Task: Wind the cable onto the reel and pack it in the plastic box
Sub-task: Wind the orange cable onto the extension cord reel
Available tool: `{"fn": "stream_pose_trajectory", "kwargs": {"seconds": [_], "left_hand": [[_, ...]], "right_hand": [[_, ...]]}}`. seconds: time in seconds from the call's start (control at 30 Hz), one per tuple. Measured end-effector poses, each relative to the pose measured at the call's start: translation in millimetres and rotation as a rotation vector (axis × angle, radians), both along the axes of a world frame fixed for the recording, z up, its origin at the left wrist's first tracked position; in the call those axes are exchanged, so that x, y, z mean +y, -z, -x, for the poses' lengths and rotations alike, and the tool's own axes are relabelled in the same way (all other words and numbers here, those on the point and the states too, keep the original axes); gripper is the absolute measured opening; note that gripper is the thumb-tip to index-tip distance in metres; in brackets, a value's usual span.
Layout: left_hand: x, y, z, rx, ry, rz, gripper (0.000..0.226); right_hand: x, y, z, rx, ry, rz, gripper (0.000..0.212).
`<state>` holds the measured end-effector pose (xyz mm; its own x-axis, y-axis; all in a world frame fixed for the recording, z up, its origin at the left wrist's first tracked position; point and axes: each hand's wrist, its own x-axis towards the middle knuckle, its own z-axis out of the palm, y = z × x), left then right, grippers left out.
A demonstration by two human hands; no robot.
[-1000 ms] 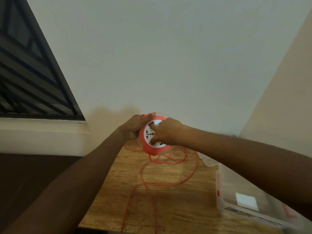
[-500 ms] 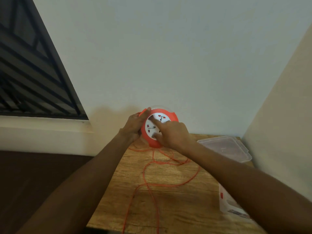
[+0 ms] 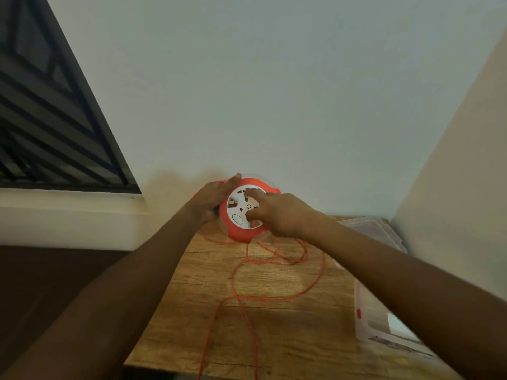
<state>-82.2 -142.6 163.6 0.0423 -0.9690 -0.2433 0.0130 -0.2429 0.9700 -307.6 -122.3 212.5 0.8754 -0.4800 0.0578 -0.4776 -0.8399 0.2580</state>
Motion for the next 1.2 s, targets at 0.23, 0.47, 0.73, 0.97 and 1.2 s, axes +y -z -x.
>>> {"fn": "stream_pose_trajectory", "kwargs": {"seconds": [0.23, 0.47, 0.73, 0.97, 1.2], "left_hand": [[0.9, -2.5, -1.5, -0.118, 0.157, -0.032, 0.084], [1.0, -3.7, 7.0, -0.141, 0.168, -0.032, 0.077], [6.9, -6.5, 17.7, 0.078, -0.075, 0.085, 0.057], [-6.6, -32.7, 23.8, -0.042, -0.184, 0.189, 0.042], [-8.6, -48.5, 13.0, -0.081, -0.098, 0.175, 0.048]], "right_hand": [[-5.5, -16.7, -7.6, 0.416, -0.26, 0.161, 0.053], [10.1, -9.7, -27.5, 0.523, -0.225, 0.28, 0.057], [-1.1, -22.6, -26.2, 0.118, 0.092, 0.092, 0.065], [-8.4, -6.2, -26.5, -0.36, 0.374, -0.031, 0.064], [-8.7, -41.1, -7.7, -0.002, -0.002, 0.252, 0.05]]}}
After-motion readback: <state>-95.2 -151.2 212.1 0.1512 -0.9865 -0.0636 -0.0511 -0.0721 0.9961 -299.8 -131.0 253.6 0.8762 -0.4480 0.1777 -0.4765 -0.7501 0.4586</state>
